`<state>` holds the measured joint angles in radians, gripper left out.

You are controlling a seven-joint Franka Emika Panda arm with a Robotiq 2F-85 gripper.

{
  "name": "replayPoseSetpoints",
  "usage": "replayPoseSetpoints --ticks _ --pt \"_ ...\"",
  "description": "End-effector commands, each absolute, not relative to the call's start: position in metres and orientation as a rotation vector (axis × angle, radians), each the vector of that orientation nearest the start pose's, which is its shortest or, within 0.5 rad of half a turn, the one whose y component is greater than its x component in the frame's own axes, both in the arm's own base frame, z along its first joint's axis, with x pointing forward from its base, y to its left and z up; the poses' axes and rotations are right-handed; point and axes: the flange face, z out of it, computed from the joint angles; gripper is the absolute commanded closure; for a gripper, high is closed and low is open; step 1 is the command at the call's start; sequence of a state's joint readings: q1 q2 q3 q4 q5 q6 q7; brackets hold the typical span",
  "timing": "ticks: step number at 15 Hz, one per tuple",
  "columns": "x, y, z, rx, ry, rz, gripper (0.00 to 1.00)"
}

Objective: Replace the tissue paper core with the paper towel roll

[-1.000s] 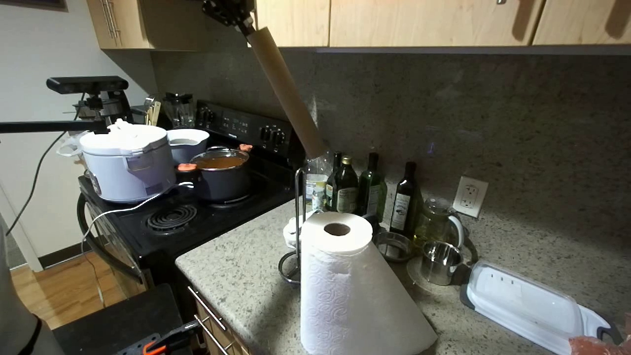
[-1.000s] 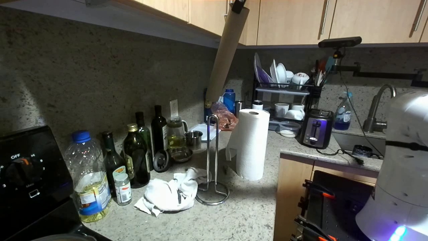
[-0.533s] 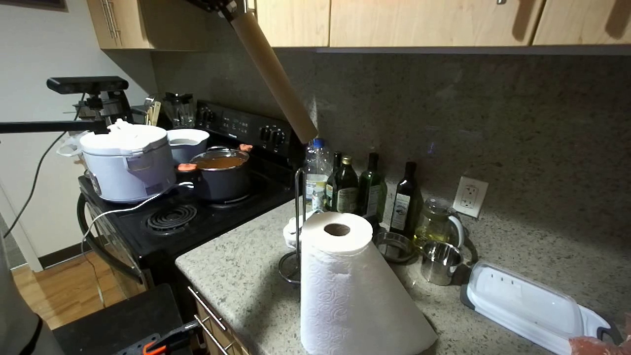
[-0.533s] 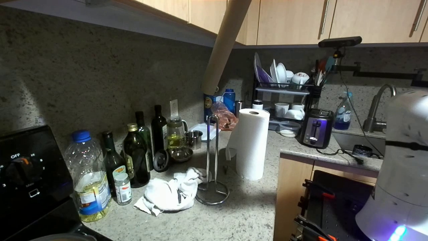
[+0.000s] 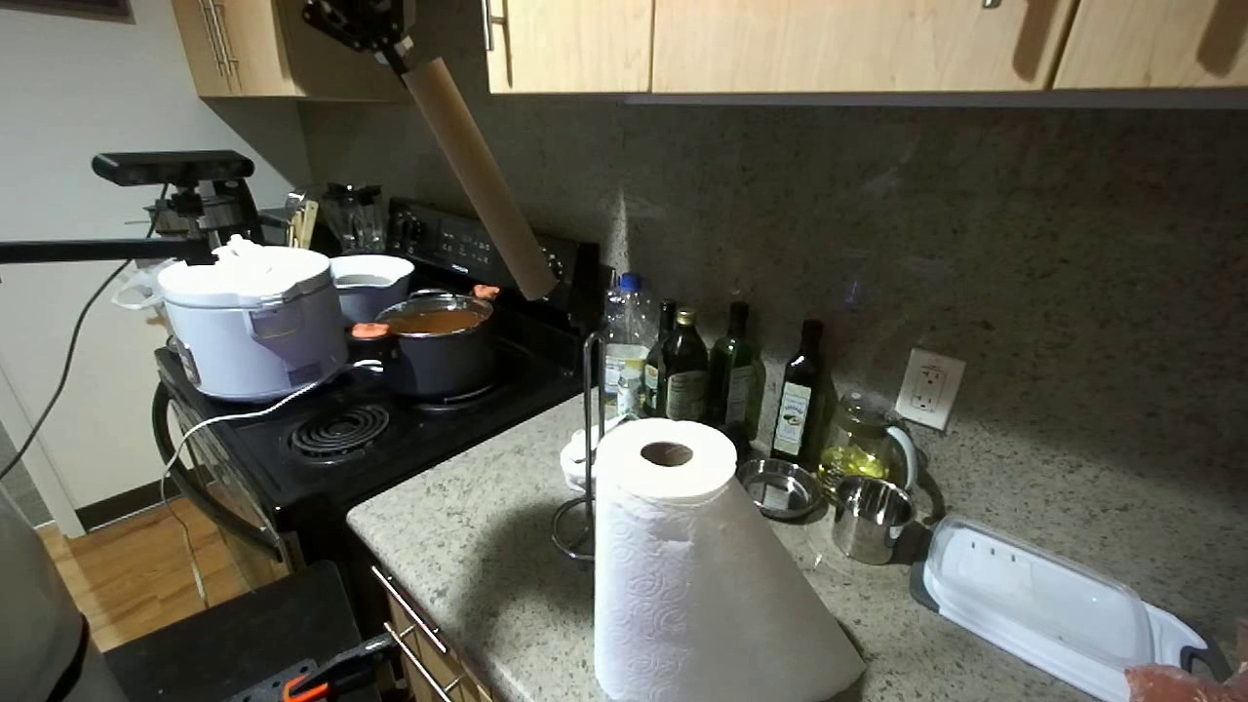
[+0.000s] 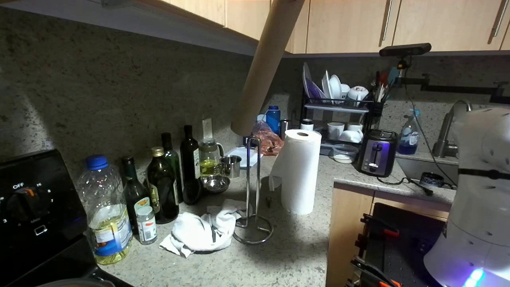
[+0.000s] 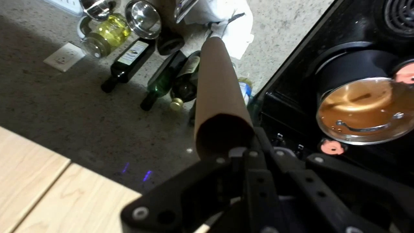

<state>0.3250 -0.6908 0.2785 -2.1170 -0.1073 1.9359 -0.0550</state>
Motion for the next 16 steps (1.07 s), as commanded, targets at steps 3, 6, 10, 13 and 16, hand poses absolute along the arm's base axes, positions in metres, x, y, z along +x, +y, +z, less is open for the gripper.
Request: replayPoseSetpoints --ticks 3,6,10,13,16 --pt "0.269 0.249 0.663 -2.863 -1.186 -0.735 1.00" --pt "0.271 0.255 0.637 -2.799 -1.218 -0.627 1.00" --pt "0.282 0.259 0.603 -2.768 -1.217 -0.473 1.00" --pt "0.298 0.264 0.576 -2.762 -1.217 -0.371 1.00" --pt "0.318 0.278 0.549 -2.750 -1.226 -0.295 1.00"
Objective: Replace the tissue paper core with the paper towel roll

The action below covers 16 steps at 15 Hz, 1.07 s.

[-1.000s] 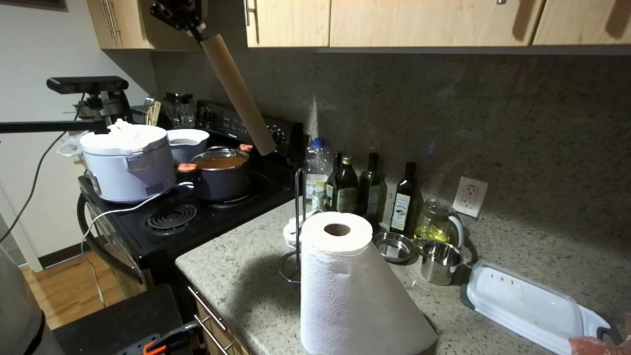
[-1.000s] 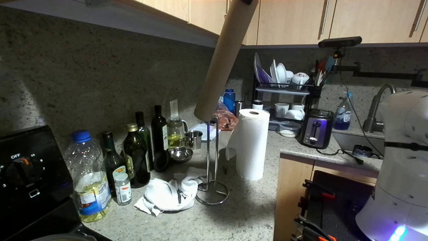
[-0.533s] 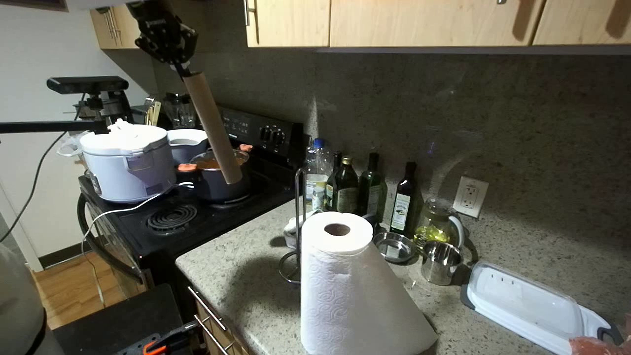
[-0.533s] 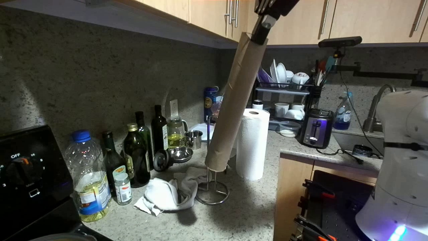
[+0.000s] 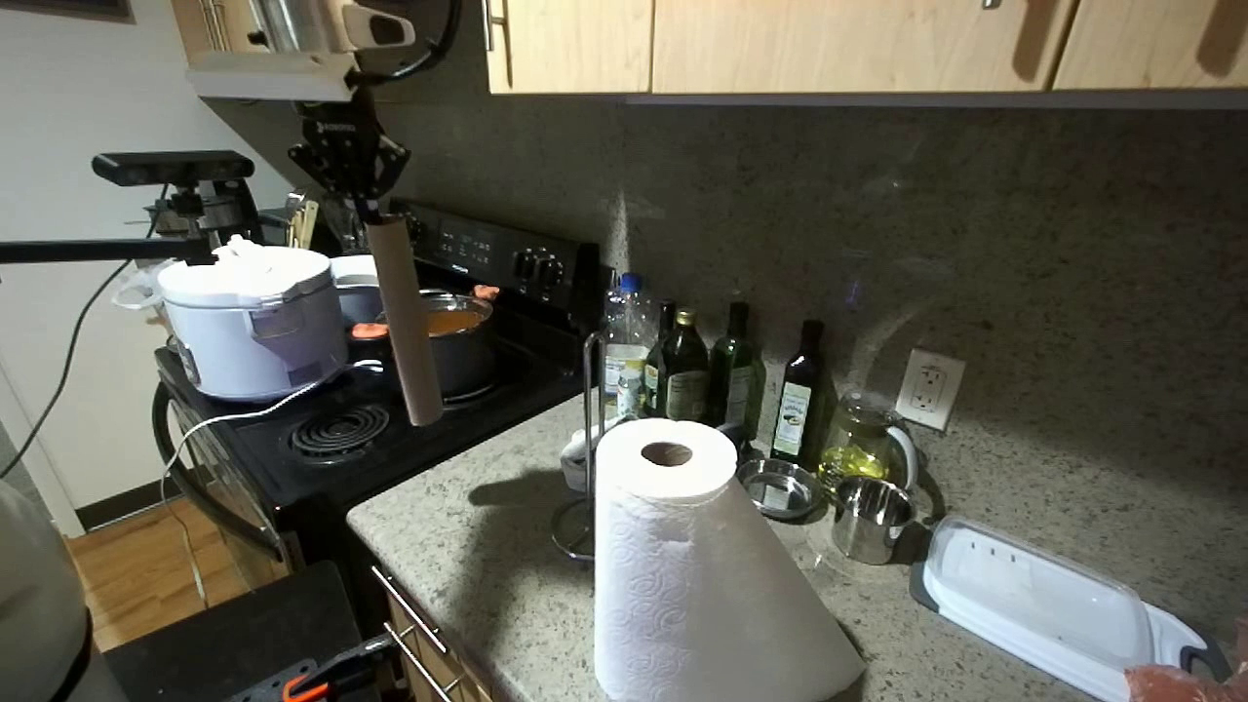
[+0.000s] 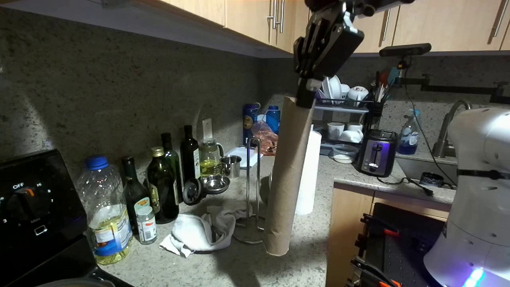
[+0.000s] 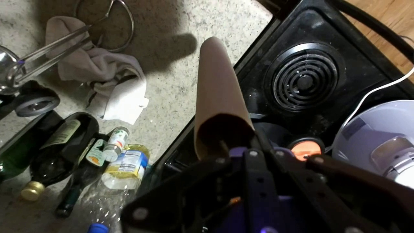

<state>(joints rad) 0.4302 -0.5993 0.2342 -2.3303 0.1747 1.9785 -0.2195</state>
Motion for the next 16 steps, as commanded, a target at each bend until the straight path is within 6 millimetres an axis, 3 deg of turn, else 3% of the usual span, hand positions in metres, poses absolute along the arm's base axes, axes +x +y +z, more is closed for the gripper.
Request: replayPoseSetpoints --ticks 1,9,16 --pt "0.325 0.283 0.542 -2.740 -1.250 -0.288 1.00" --pt "0.367 0.294 0.467 -2.772 -1.247 -0.193 1.00" --pt "0.390 0.295 0.432 -2.815 -1.223 -0.190 1.00"
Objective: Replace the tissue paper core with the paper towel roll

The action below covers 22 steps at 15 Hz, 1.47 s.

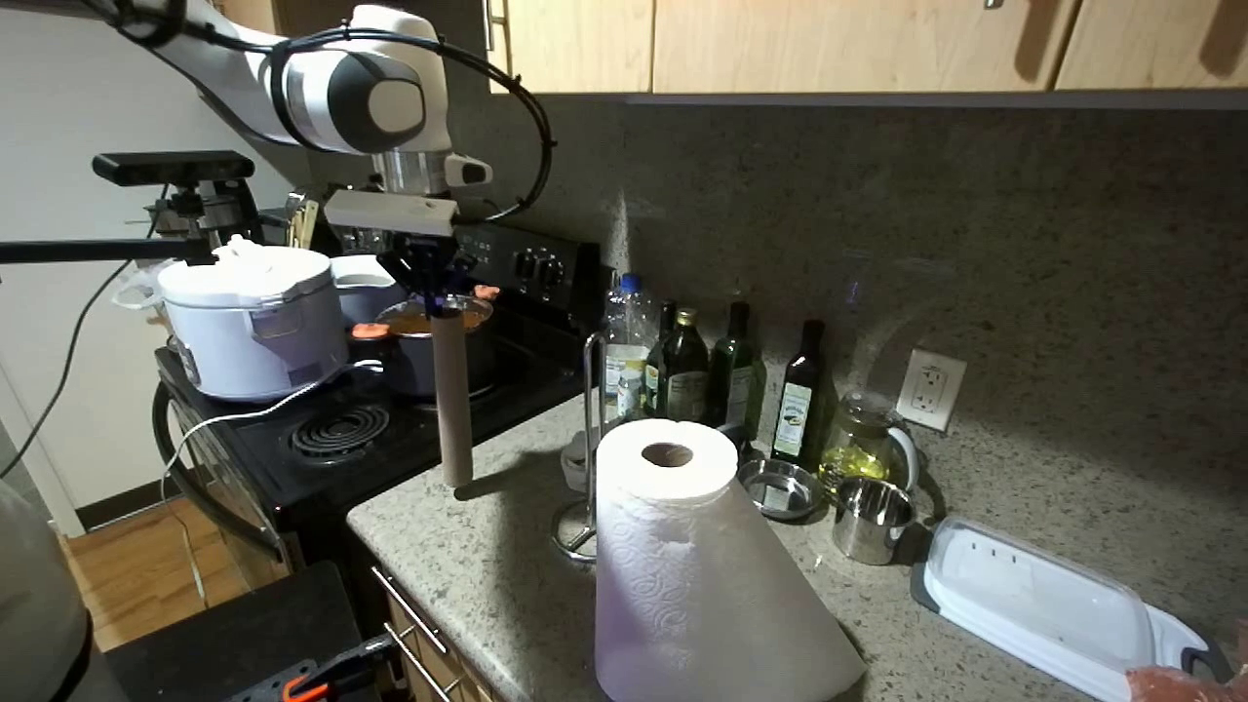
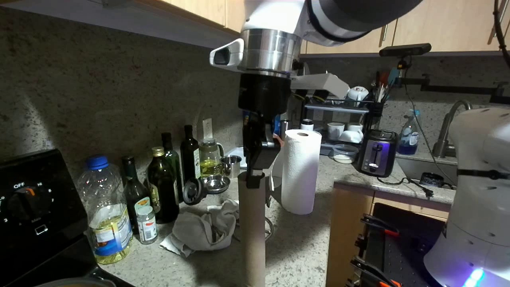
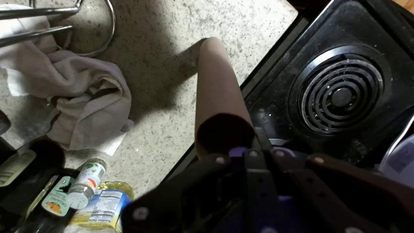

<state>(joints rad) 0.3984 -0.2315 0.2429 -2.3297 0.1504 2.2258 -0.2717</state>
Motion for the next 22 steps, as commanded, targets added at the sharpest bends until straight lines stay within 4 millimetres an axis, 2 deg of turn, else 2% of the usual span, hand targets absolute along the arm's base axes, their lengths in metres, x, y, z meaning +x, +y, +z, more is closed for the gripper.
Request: replayPoseSetpoints --ticks 1,7,15,16,17,18,20,22 --pt "0.392 0.293 0.429 -2.824 -1.226 -0.191 1.00" --pt "0.399 0.291 0.417 -2.842 -1.241 -0.172 1.00" --pt "0.400 0.289 0.414 -2.843 -1.239 -0.173 1.00" --pt "0.400 0.289 0.415 -2.843 -1.239 -0.174 0.98" --pt "0.401 0.289 0.415 -2.842 -1.242 -0.173 0.91" --pt "0.401 0.288 0.414 -2.843 -1.240 -0.171 0.91" --pt "0.401 0.288 0.414 -2.843 -1.236 -0.169 0.84" --pt "0.402 0.287 0.414 -2.845 -1.234 -0.168 0.69"
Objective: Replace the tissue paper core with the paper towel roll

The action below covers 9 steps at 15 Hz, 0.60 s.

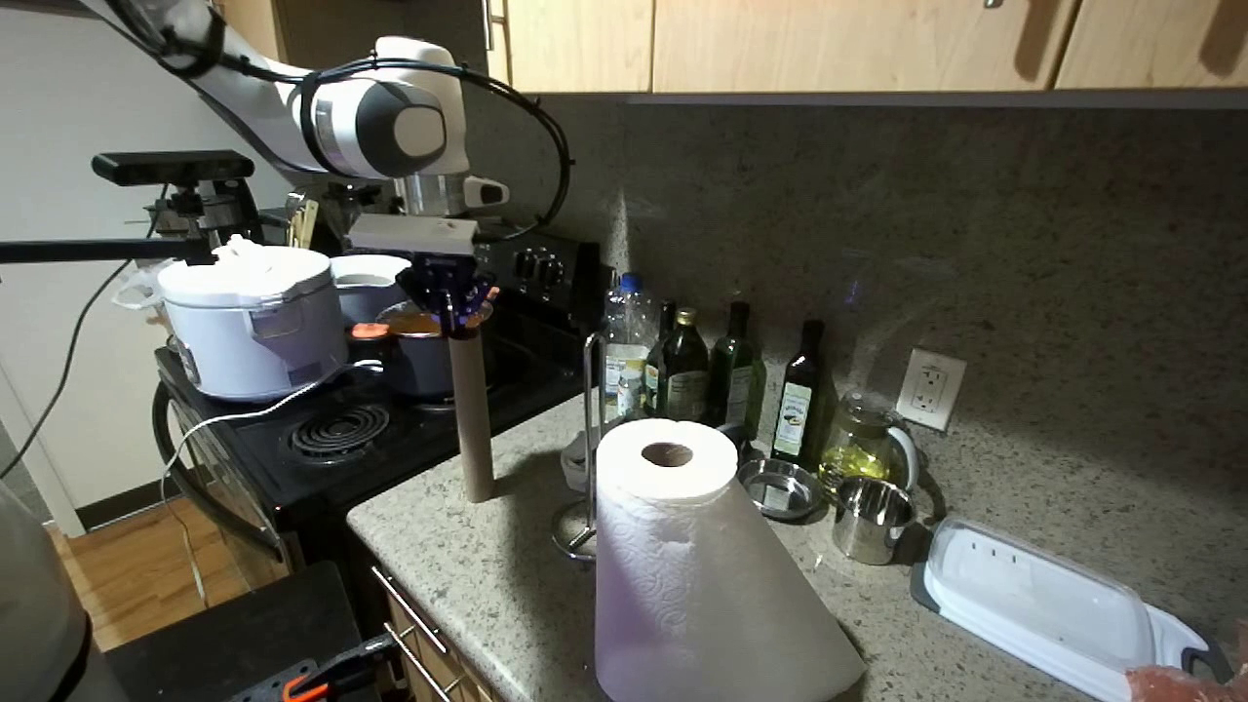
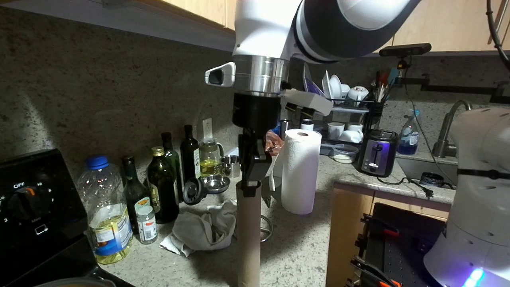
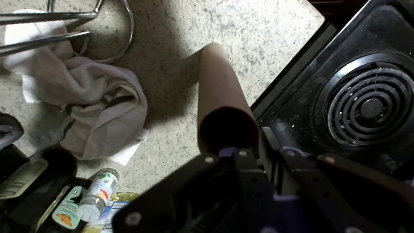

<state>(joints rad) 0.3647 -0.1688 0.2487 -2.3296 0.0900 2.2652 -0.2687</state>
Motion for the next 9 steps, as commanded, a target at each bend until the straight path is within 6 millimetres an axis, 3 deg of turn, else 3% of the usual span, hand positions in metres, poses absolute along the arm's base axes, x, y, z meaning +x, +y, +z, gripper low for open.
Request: replayPoseSetpoints --ticks 1,5,8,9 --pt "0.402 0.287 0.415 -2.845 -1.232 -0.170 0.64" --pt "0.402 0.286 0.419 -2.846 -1.232 -0.182 0.64" --pt "0.400 0.287 0.430 -2.842 -1.239 -0.225 0.50" --pt "0.399 0.287 0.434 -2.841 -1.240 -0.242 0.50"
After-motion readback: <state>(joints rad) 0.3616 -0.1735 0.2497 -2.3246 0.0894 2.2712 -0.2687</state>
